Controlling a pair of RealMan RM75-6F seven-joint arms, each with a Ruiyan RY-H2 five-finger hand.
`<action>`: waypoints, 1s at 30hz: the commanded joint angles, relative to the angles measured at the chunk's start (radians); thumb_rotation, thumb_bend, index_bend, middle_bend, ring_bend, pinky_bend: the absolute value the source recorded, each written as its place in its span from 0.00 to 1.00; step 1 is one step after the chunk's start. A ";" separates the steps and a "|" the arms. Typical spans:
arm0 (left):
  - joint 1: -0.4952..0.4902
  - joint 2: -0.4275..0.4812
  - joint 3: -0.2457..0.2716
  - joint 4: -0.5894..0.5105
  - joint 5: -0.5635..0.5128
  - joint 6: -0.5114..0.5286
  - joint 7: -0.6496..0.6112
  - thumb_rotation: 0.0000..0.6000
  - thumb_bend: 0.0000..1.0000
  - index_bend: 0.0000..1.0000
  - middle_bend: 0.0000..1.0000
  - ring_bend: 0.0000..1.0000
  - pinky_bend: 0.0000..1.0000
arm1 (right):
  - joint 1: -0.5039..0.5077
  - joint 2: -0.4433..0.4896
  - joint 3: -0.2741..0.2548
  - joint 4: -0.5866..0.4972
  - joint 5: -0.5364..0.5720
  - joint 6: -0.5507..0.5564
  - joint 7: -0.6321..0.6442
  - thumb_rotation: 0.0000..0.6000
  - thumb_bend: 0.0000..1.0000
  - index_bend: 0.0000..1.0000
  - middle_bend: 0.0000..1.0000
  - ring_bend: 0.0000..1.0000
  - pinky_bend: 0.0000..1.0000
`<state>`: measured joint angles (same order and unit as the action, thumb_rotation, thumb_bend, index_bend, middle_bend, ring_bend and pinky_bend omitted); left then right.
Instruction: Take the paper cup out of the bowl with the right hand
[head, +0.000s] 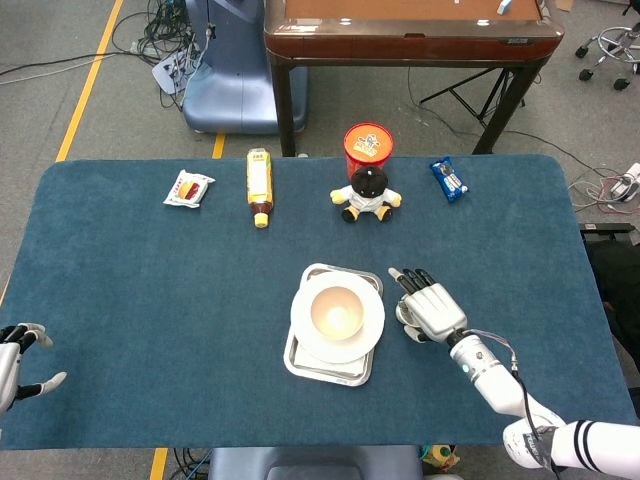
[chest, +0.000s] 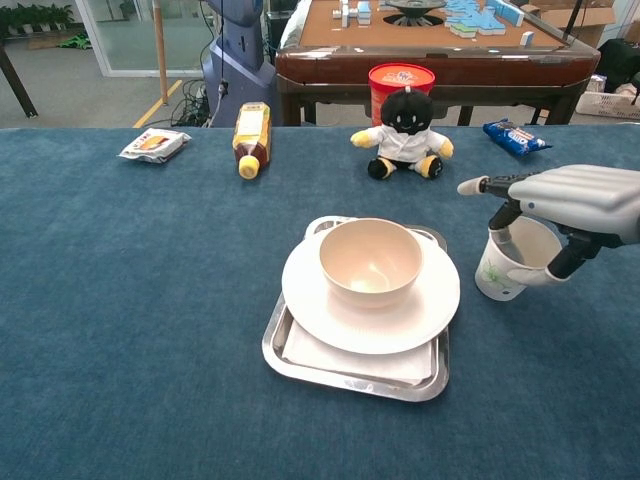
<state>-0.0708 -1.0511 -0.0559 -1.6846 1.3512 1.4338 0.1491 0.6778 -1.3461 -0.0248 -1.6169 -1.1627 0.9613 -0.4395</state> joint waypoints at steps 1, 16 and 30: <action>0.000 0.000 0.000 0.000 0.000 -0.001 0.001 1.00 0.06 0.47 0.33 0.26 0.44 | -0.005 -0.002 0.002 0.004 -0.008 0.001 -0.001 1.00 0.33 0.61 0.03 0.00 0.06; -0.002 -0.002 0.001 0.000 -0.004 -0.004 0.007 1.00 0.06 0.47 0.33 0.26 0.44 | -0.026 0.072 0.034 -0.060 -0.021 0.025 0.007 1.00 0.28 0.54 0.03 0.00 0.06; 0.002 0.002 0.004 -0.012 0.008 0.007 0.010 1.00 0.06 0.47 0.33 0.26 0.44 | -0.111 0.260 0.063 -0.278 0.037 0.213 -0.119 1.00 0.16 0.54 0.08 0.00 0.06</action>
<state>-0.0692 -1.0491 -0.0524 -1.6963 1.3588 1.4403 0.1583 0.5955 -1.1216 0.0340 -1.8537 -1.1289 1.1242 -0.5316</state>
